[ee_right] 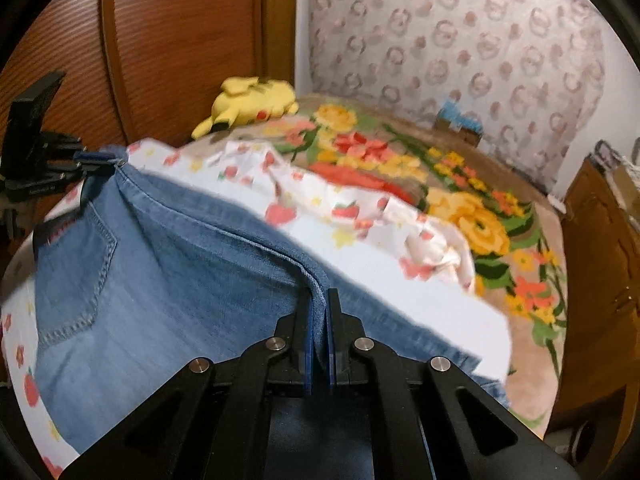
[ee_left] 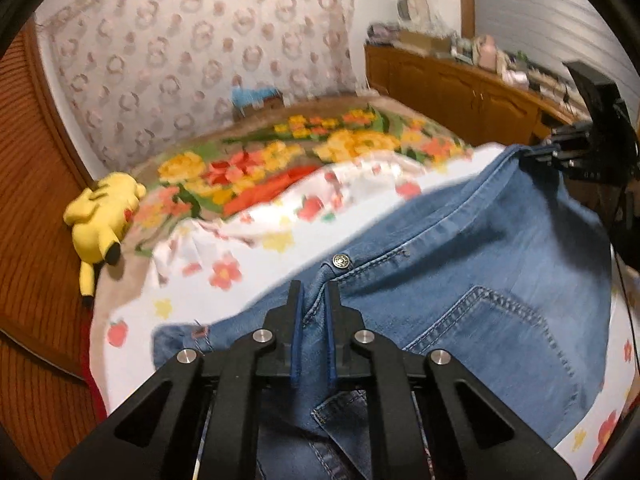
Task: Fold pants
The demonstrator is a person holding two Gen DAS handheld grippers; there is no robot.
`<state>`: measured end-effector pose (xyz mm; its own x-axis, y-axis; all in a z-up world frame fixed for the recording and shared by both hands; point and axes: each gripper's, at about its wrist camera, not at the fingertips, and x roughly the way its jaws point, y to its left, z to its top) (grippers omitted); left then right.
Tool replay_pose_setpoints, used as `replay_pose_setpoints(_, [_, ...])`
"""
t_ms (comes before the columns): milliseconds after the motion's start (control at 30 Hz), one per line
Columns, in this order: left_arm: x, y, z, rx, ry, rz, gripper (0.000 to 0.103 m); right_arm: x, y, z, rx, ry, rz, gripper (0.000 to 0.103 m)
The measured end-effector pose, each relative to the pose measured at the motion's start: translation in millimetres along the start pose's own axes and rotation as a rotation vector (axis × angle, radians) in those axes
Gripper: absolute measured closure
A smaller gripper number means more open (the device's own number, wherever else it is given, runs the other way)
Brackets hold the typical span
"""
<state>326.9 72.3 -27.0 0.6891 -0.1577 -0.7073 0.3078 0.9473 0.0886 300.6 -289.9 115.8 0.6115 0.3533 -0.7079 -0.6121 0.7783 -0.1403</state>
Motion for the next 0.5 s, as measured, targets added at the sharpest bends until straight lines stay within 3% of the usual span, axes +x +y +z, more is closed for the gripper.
replay_pose_setpoints(167, [2,11,16,-0.047,-0.05,0.031,0.092,8,1,2,0.048,-0.048,-0.068,0.098])
replay_pose_setpoints(500, [39,14,6,-0.077,0.009,0.048,0.092,71,13,-17,0.073,0.049,-0.123,0.098])
